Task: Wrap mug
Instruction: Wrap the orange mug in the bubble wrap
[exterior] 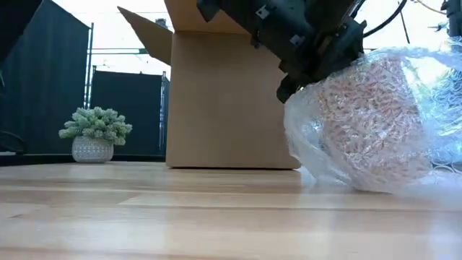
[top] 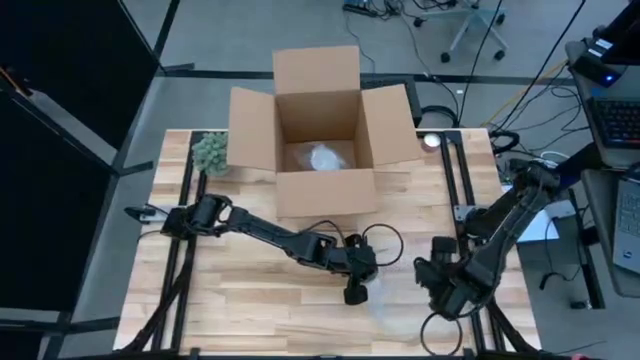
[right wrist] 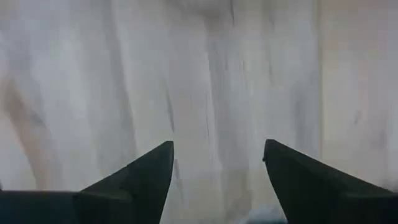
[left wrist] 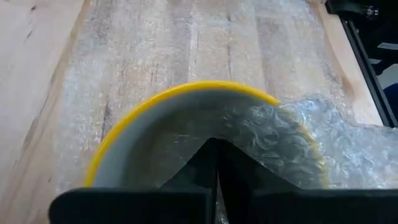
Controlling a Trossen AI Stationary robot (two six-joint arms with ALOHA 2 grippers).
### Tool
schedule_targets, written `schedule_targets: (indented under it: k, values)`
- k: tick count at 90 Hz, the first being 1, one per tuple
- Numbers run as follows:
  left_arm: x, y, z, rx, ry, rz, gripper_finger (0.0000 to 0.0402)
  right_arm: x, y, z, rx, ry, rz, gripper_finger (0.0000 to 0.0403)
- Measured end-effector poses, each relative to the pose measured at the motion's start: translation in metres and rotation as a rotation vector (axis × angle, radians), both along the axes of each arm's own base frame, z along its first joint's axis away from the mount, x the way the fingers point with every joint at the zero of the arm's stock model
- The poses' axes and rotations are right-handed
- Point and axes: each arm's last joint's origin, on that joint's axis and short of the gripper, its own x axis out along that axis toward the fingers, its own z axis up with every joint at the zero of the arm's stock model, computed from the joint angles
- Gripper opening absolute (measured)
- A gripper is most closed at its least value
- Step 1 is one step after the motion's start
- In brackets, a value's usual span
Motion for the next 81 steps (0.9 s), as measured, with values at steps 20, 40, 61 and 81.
schedule_targets:
  k: [20, 40, 61, 81]
  values:
    - [0.002, -0.001, 0.005, -0.007, -0.016, -0.003, 0.0, -0.026, -0.012, -0.044, 0.056, 0.128, -0.102, 0.0235]
    - [0.002, -0.001, 0.005, -0.007, -0.018, -0.003, 0.0, -0.036, -0.023, -0.065, 0.048, 0.23, -0.165, 0.0235]
    - [0.002, -0.001, 0.005, -0.007, -0.018, -0.003, 0.0, -0.034, -0.02, -0.082, 0.148, 0.17, -0.145, 0.0218]
    - [0.002, -0.001, 0.006, -0.013, -0.019, -0.009, 0.0, -0.026, -0.015, -0.087, 0.183, 0.014, -0.115, 0.0074]
